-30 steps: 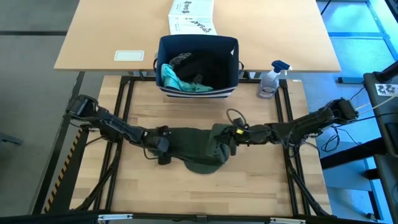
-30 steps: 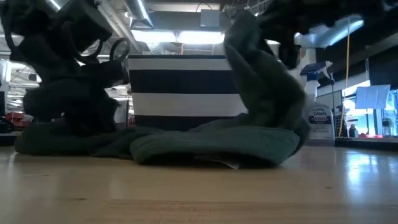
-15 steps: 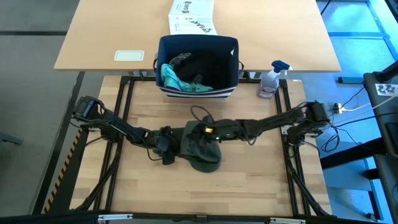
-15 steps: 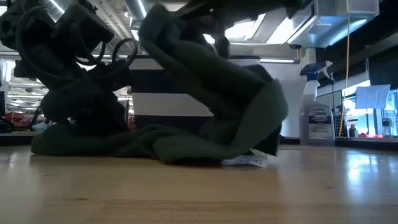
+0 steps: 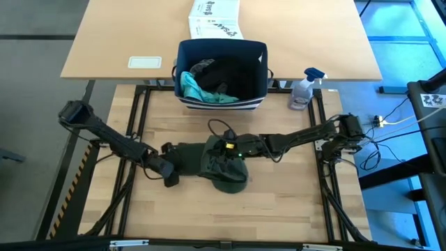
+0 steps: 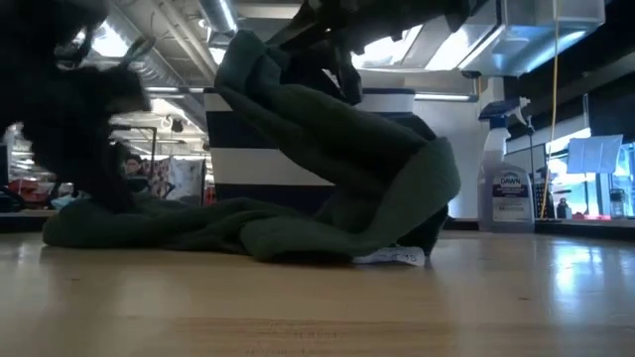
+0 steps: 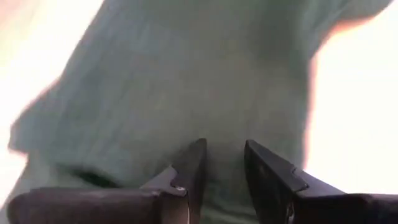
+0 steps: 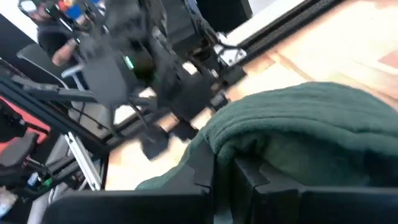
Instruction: Fold Laundry from Bin
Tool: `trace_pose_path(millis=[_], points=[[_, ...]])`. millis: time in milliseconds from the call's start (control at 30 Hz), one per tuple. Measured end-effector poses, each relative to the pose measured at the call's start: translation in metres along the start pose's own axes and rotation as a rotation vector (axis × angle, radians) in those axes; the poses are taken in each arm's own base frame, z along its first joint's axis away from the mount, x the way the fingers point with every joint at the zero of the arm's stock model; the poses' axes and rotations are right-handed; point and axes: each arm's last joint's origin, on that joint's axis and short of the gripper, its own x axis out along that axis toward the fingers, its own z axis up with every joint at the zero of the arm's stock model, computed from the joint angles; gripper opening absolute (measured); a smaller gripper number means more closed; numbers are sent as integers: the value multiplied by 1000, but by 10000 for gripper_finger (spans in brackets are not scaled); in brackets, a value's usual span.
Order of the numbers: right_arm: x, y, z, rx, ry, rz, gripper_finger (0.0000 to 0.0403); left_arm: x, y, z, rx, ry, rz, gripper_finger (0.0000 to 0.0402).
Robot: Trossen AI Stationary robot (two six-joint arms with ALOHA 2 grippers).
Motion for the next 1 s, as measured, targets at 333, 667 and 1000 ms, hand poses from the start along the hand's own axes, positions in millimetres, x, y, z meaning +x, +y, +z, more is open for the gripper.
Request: trace_pose_path(millis=[333,667,1000], points=[[47,-24,-14,44,5,80,21,16,5,-15,-22,-59,17,105],[65,-33,-24,24,-12,49,31,16,4,-14,21,-63,5,105],[65,-33,-23,-3,-37,22,137,-4,7,1,-13,-23,-94,105]])
